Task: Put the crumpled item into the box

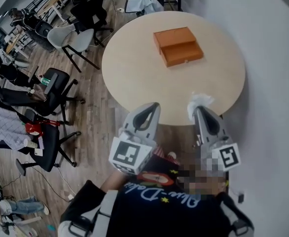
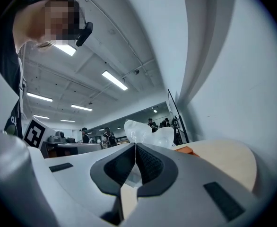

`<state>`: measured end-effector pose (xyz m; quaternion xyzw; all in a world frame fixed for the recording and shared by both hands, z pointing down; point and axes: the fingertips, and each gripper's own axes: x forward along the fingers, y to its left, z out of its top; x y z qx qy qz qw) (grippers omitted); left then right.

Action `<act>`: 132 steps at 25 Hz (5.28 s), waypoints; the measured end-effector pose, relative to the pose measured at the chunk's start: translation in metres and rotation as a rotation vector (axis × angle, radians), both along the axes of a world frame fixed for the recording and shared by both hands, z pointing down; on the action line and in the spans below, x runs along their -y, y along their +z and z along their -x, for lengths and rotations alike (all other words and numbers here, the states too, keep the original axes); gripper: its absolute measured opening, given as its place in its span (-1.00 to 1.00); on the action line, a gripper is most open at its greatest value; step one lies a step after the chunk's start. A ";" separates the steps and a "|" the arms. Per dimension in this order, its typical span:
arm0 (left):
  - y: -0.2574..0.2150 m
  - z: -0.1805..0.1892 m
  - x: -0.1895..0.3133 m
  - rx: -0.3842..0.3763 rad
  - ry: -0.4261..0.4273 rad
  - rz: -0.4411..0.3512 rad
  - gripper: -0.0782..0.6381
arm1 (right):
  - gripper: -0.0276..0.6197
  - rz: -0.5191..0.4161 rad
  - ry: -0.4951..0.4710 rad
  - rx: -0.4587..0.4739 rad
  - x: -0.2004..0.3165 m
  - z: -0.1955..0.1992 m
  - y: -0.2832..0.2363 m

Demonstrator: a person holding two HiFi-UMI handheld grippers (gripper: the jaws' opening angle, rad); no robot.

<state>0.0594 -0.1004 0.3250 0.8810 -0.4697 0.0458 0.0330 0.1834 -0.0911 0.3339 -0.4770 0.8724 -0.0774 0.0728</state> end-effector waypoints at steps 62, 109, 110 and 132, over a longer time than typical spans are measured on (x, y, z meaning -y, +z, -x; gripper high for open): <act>0.074 0.058 0.308 -0.022 0.008 0.092 -0.80 | -0.91 0.202 0.053 -0.335 0.355 0.059 0.108; 0.098 0.077 0.333 -0.010 -0.058 0.144 -0.80 | -0.91 0.395 -0.002 -0.434 0.391 0.068 0.194; 0.098 0.076 0.332 -0.009 -0.059 0.141 -0.80 | -0.91 0.374 0.002 -0.422 0.390 0.068 0.188; 0.060 0.069 0.281 0.011 -0.019 0.048 -0.80 | -0.91 0.089 0.017 -0.276 0.302 0.076 0.046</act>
